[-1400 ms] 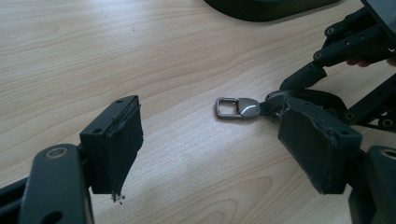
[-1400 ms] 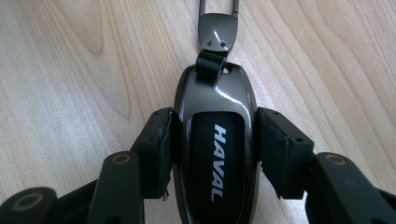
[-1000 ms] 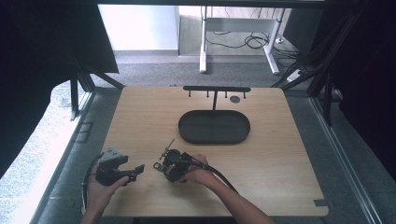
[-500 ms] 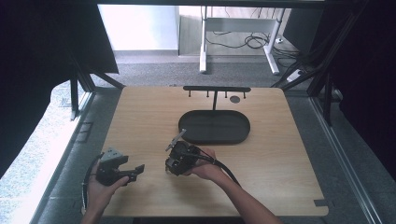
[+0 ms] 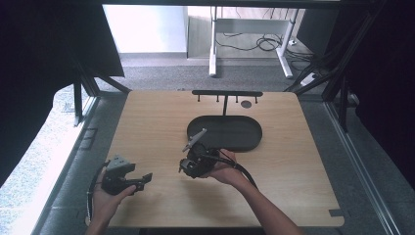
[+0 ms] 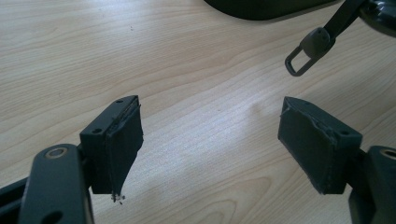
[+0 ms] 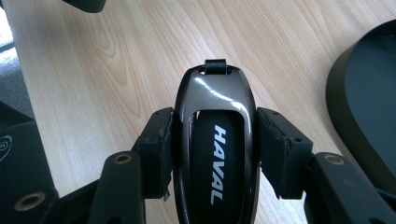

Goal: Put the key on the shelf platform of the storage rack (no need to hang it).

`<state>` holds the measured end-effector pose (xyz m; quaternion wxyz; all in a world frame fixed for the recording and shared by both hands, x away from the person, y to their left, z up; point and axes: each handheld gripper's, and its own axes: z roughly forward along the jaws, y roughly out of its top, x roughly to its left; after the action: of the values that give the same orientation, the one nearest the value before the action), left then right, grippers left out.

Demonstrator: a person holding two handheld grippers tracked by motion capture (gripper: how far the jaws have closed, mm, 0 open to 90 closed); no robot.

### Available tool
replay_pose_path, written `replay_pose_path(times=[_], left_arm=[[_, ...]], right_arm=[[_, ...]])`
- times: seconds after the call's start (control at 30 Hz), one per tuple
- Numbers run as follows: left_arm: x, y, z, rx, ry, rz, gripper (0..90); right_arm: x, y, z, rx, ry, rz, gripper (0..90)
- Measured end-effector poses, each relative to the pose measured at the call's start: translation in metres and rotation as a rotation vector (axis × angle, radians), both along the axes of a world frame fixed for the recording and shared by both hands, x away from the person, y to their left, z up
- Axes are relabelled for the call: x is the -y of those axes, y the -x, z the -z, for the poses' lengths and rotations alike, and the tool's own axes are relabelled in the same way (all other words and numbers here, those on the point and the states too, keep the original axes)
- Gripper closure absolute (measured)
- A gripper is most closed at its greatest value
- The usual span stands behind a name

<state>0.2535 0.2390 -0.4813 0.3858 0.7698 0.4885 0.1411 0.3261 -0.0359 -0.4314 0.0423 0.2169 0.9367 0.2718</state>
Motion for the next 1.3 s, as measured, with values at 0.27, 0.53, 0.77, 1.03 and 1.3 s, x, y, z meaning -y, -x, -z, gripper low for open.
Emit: replay_pose_path(times=[0.27,0.53,0.77,1.03,1.3], left_arm=[[0.000,0.000,0.000,-0.002,-0.001,0.001,22.3],[0.001,0.000,0.001,-0.004,-0.003,0.001,22.2],[0.001,0.000,0.001,-0.006,-0.004,0.002,22.3],[0.001,0.000,0.001,-0.008,-0.006,0.004,22.2],[0.002,0.000,0.002,-0.008,-0.005,0.001,22.2]], right_arm=[[0.008,-0.004,-0.002,0.008,0.001,0.015,49.2],[0.016,-0.009,-0.004,0.026,0.005,0.025,49.2],[0.026,-0.017,-0.005,0.030,0.006,0.051,49.2],[0.034,-0.021,-0.007,0.043,0.004,0.070,49.2],[0.044,-0.028,-0.011,0.045,0.001,0.082,49.2]])
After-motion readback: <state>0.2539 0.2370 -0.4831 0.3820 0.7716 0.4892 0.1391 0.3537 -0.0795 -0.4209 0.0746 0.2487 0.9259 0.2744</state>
